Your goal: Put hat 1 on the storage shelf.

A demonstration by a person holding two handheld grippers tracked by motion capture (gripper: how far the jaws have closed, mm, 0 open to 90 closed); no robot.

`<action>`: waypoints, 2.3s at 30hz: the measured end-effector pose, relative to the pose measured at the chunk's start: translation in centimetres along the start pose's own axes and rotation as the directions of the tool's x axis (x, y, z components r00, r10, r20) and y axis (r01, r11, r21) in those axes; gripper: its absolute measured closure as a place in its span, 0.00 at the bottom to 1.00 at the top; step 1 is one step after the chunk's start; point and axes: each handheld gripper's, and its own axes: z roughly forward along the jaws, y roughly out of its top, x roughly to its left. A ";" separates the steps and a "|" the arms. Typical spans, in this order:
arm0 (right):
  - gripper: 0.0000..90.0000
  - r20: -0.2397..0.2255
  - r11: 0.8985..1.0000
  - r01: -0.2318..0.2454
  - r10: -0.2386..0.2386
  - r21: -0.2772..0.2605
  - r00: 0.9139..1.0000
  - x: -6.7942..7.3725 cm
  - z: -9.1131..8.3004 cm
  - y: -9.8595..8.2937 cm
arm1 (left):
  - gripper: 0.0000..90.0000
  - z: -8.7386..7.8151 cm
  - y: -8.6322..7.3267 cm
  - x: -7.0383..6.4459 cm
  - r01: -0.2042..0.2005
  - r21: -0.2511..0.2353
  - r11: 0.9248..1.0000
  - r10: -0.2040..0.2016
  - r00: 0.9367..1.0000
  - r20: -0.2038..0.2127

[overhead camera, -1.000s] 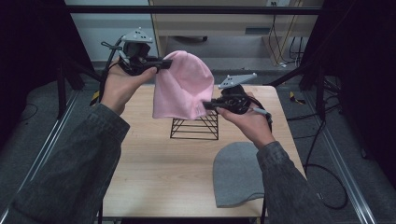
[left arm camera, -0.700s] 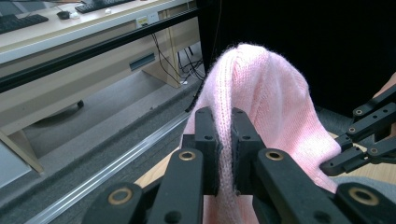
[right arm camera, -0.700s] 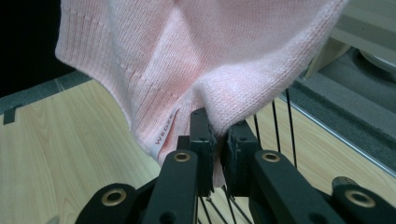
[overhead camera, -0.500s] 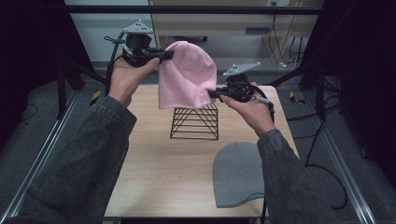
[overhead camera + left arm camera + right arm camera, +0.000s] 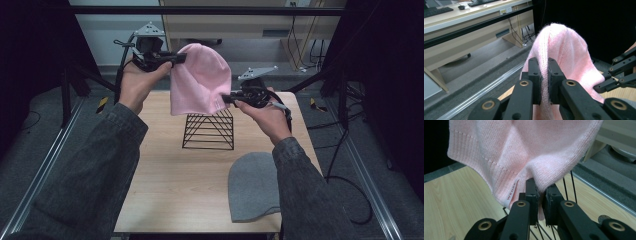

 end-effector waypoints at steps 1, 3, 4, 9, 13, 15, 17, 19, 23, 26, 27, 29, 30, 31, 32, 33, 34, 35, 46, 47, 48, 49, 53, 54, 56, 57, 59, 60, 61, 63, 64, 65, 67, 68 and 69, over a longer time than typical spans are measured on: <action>0.93 0.002 1.000 -0.005 0.005 -0.006 1.000 -0.2 0.1 0.0 | 0.93 0.2 0.0 0.1 0.004 -0.001 1.000 -0.004 1.000 0.000; 0.93 0.010 1.000 -0.007 0.007 -0.009 1.000 -0.4 0.2 -0.1 | 0.93 0.7 -0.2 0.3 0.008 -0.006 1.000 -0.008 1.000 0.000; 0.93 0.013 1.000 -0.007 0.007 -0.010 1.000 -0.6 0.3 -0.1 | 0.93 0.9 -0.2 0.4 0.012 -0.010 1.000 -0.012 1.000 0.001; 0.93 0.034 1.000 -0.016 0.016 -0.006 0.999 -1.4 0.6 -0.6 | 0.93 2.4 -0.7 0.6 0.029 -0.017 0.999 -0.029 1.000 0.004; 0.93 0.044 1.000 -0.021 0.021 0.004 0.999 -1.8 0.7 -0.8 | 0.93 3.2 -0.9 0.6 0.020 -0.011 1.000 -0.020 1.000 0.005; 0.93 0.046 1.000 -0.025 0.025 0.004 0.999 -1.9 0.7 -1.0 | 0.93 3.4 -1.0 0.7 0.017 -0.011 1.000 -0.017 1.000 0.007; 0.93 0.045 0.999 -0.032 0.032 0.007 0.998 -2.1 0.8 -1.2 | 0.93 3.6 -1.1 0.8 0.019 -0.009 1.000 -0.018 1.000 0.006; 0.93 0.045 0.999 -0.040 0.039 0.012 0.998 -2.2 1.0 -1.5 | 0.93 3.8 -1.2 0.9 0.020 -0.003 1.000 -0.020 1.000 0.008; 0.92 0.049 0.999 -0.045 0.044 0.018 0.998 -2.5 1.3 -2.1 | 0.93 4.3 -1.5 0.9 0.011 0.002 1.000 -0.011 1.000 0.003; 0.92 0.053 0.998 -0.052 0.050 0.026 0.997 -2.7 1.5 -2.6 | 0.92 4.7 -1.6 0.9 0.017 -0.004 1.000 -0.017 1.000 0.003; 0.92 0.053 0.998 -0.052 0.051 0.031 0.997 -2.8 1.6 -2.7 | 0.92 4.8 -1.7 0.9 0.014 -0.002 1.000 -0.014 1.000 0.004; 0.92 0.056 0.998 -0.056 0.054 0.035 0.997 -2.8 1.7 -3.0 | 0.92 5.0 -1.9 0.9 0.003 0.006 1.000 -0.003 1.000 0.001; 0.92 0.057 0.998 -0.056 0.054 0.033 0.997 -2.8 1.8 -3.1 | 0.92 5.1 -2.1 1.0 0.005 0.005 1.000 -0.005 1.000 0.003; 0.92 0.058 0.998 -0.055 0.053 0.035 0.997 -2.8 1.8 -3.2 | 0.92 5.2 -2.2 1.0 0.005 0.005 1.000 -0.005 1.000 0.003; 0.92 0.061 0.998 -0.054 0.052 0.040 0.997 -2.8 2.0 -3.4 | 0.92 5.3 -2.3 0.9 0.005 0.003 1.000 -0.005 1.000 0.004; 0.92 0.064 0.998 -0.057 0.055 0.041 0.996 -2.8 2.0 -3.5 | 0.92 5.4 -2.5 0.9 0.002 0.004 1.000 -0.002 1.000 0.001; 0.92 0.062 0.997 -0.057 0.054 0.044 0.997 -2.9 2.2 -3.8 | 0.92 5.5 -2.7 1.0 0.005 0.004 1.000 -0.005 1.000 0.002; 0.92 0.065 0.997 -0.058 0.055 0.049 0.996 -2.8 2.3 -4.0 | 0.92 5.6 -2.9 1.0 0.006 0.007 1.000 -0.006 1.000 0.004; 0.92 0.073 0.997 -0.040 0.035 0.072 0.997 -2.5 2.7 -5.3 | 0.92 5.9 -4.6 0.4 -0.042 0.029 0.999 0.042 0.999 -0.005; 0.92 0.073 0.997 -0.040 0.035 0.072 0.997 -2.5 2.7 -5.3 | 0.92 5.9 -4.6 0.4 -0.042 0.029 0.999 0.042 0.999 -0.005; 0.92 0.076 0.996 -0.040 0.034 0.080 0.997 -2.6 2.7 -5.4 | 0.92 6.0 -4.7 0.4 -0.047 0.035 0.998 0.047 0.999 -0.007; 0.92 0.084 0.995 -0.035 0.028 0.088 0.996 -2.6 2.8 -5.5 | 0.92 6.2 -4.8 0.4 -0.047 0.037 0.998 0.047 0.999 -0.002; 0.91 0.087 0.995 -0.029 0.020 0.096 0.996 -2.6 3.0 -5.7 | 0.92 6.2 -5.3 0.0 -0.049 0.032 0.998 0.048 0.999 0.007; 0.91 0.089 0.995 -0.022 0.013 0.101 0.996 -2.6 3.0 -5.8 | 0.91 6.2 -5.4 -0.1 -0.053 0.033 0.998 0.053 0.999 0.005; 0.91 0.097 0.994 -0.017 0.006 0.112 0.995 -2.5 3.0 -5.8 | 0.91 6.1 -5.5 -0.2 -0.055 0.031 0.998 0.055 0.998 0.008; 0.91 0.098 0.994 -0.012 0.001 0.113 0.995 -2.6 3.1 -5.9 | 0.91 6.1 -5.7 -0.2 -0.053 0.030 0.998 0.052 0.999 0.007; 0.90 0.098 0.994 -0.014 0.003 0.112 0.995 -2.5 3.3 -6.1 | 0.91 6.1 -6.1 -0.3 -0.048 0.029 0.998 0.048 0.999 0.012; 0.90 0.097 0.993 -0.021 0.010 0.112 0.995 -2.4 3.3 -6.3 | 0.91 6.1 -6.2 -0.4 -0.051 0.031 0.998 0.051 0.999 0.012; 0.90 0.095 0.993 -0.017 0.005 0.119 0.995 -2.4 3.4 -6.5 | 0.91 6.1 -6.4 -0.5 -0.053 0.032 0.998 0.052 0.999 0.014; 0.89 0.094 0.991 -0.012 0.000 0.130 0.996 -2.3 3.7 -6.9 | 0.91 6.1 -6.8 -0.7 -0.053 0.033 0.998 0.052 0.998 0.018; 0.89 0.091 0.991 -0.016 0.004 0.135 0.996 -2.2 3.7 -7.2 | 0.91 6.1 -7.0 -0.8 -0.054 0.035 0.998 0.053 0.998 0.023; 0.89 0.088 0.990 -0.017 0.005 0.140 0.996 -2.2 3.8 -7.4 | 0.91 6.1 -7.2 -1.0 -0.054 0.034 0.998 0.053 0.998 0.023; 0.88 0.087 0.990 -0.016 0.004 0.140 0.996 -2.2 3.9 -7.7 | 0.91 6.1 -7.4 -1.1 -0.057 0.034 0.998 0.056 0.998 0.023; 0.87 0.085 0.990 -0.017 0.005 0.143 0.996 -2.2 4.0 -7.8 | 0.91 6.1 -7.5 -1.2 -0.051 0.030 0.998 0.051 0.998 0.028; 0.87 0.084 0.988 -0.017 0.004 0.153 0.996 -2.2 4.1 -8.0 | 0.91 6.0 -7.6 -1.3 -0.049 0.030 0.998 0.048 0.998 0.033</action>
